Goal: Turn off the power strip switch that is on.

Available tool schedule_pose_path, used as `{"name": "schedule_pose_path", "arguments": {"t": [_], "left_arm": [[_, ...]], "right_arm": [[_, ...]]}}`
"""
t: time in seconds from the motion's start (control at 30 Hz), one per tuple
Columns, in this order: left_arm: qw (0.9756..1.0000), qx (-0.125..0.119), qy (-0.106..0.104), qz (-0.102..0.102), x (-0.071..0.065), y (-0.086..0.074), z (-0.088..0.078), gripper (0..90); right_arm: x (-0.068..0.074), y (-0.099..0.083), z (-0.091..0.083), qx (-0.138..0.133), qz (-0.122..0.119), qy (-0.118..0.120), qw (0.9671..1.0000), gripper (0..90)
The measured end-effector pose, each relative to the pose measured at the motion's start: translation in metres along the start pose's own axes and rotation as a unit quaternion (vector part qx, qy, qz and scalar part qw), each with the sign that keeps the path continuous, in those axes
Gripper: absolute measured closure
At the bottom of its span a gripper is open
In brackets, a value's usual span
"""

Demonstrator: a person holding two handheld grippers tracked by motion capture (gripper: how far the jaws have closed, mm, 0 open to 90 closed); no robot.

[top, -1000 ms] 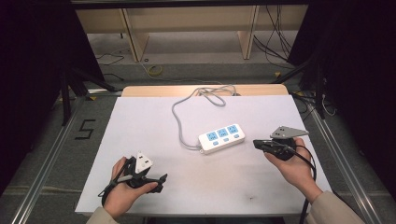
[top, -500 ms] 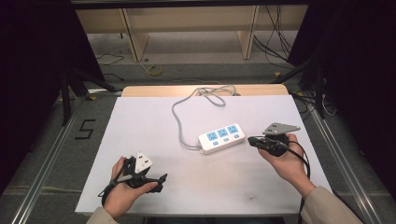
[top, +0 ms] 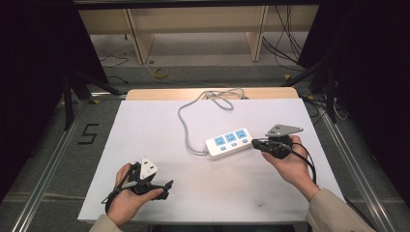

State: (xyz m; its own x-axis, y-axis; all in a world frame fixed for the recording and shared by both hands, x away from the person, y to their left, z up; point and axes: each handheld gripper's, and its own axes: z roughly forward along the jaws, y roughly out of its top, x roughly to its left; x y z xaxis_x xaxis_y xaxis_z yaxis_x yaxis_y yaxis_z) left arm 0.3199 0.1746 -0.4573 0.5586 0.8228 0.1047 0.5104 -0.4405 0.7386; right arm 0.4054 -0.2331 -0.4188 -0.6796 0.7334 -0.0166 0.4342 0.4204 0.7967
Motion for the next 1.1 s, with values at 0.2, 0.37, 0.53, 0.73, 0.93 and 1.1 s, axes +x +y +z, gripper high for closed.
{"name": "schedule_pose_path", "arguments": {"t": [0.2,0.37,0.53,0.73,0.93,1.1], "left_arm": [[1.0000,0.001,0.000,0.002,0.000,0.000,0.000,5.8],[1.0000,0.000,0.000,0.002,0.000,0.000,0.001,5.8],[1.0000,0.000,0.000,0.002,0.000,0.000,0.001,5.8],[1.0000,0.002,0.000,0.004,0.000,0.000,0.001,5.8],[1.0000,0.002,0.000,0.006,0.000,0.000,0.001,5.8],[1.0000,0.002,-0.001,0.007,0.000,0.000,0.001,5.8]], "right_arm": [[0.001,0.004,0.007,0.001,0.001,0.004,1.0000,90.0],[0.003,0.006,0.014,0.006,0.001,0.008,0.9999,90.0],[0.003,0.009,0.019,0.007,0.000,0.009,0.9999,90.0],[0.005,0.011,0.027,0.011,-0.002,0.012,0.9999,90.0],[0.007,0.013,0.034,0.018,-0.005,0.016,0.9997,90.0],[0.007,0.015,0.040,0.021,-0.007,0.016,0.9996,90.0]]}}
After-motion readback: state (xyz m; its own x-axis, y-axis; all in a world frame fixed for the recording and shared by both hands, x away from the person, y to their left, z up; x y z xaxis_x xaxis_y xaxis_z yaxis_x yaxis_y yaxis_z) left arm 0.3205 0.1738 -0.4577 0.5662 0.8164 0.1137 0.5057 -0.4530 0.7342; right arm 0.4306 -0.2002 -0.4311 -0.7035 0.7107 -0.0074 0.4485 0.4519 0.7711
